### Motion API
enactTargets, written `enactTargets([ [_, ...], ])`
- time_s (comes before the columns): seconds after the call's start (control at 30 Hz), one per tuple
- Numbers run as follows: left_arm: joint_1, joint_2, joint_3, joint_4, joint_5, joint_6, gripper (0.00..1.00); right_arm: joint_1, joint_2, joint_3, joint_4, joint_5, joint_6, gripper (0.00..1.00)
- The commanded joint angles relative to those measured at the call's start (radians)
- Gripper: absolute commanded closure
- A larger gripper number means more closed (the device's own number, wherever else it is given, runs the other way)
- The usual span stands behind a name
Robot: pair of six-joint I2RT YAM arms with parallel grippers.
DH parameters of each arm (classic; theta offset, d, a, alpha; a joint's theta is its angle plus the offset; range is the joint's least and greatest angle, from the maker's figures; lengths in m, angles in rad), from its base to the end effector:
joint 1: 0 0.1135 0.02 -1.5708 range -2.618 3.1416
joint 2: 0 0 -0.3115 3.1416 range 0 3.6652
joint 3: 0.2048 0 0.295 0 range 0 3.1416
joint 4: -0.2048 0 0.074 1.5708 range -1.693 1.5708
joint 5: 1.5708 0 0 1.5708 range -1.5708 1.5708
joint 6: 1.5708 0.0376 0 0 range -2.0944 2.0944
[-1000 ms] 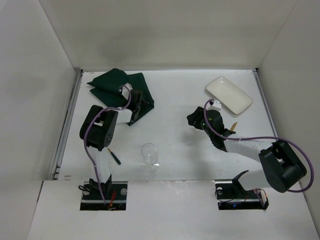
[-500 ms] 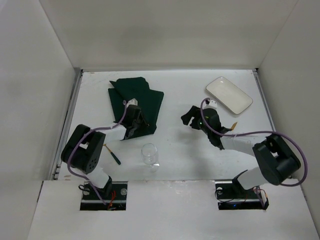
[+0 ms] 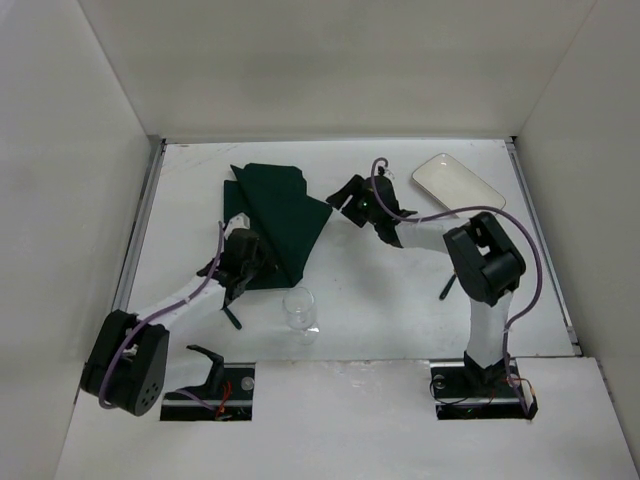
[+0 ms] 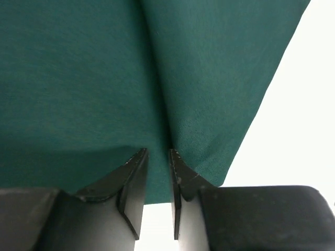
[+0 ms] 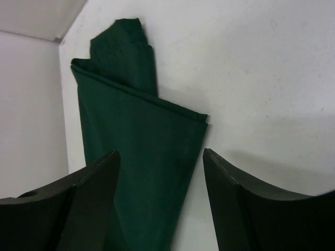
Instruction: Set the dinner table for one person
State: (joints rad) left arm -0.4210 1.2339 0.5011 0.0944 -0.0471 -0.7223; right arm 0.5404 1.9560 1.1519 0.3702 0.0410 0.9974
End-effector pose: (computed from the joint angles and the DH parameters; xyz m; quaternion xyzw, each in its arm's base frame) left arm 0.2393 -0.1052 0.1924 -0.1445 0.8813 -0.2254 0.3893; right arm 0.4140 0.2466 0.1889 0.2016 0.8182 0.3618 0.3988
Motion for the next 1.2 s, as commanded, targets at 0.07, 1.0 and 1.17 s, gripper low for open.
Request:
enactTargets([
  [0.07, 0.066, -0.085, -0.056, -0.019, 0.009, -0.043, 0.77, -0.004, 0.044, 0.086, -0.131, 0.037, 0.081, 0.34],
  [1.0, 0.242, -0.436, -0.217, -0.265, -0.111, -0.235, 0.52, 0.002, 0.236, 0.393, -0.398, -0.078, 0.132, 0.76],
  [1.17, 0.278, -0.407, -0.239, -0.254, -0.082, -0.239, 0.52, 0.002, 0.224, 0.367, -0.358, -0.066, 0.141, 0.94],
])
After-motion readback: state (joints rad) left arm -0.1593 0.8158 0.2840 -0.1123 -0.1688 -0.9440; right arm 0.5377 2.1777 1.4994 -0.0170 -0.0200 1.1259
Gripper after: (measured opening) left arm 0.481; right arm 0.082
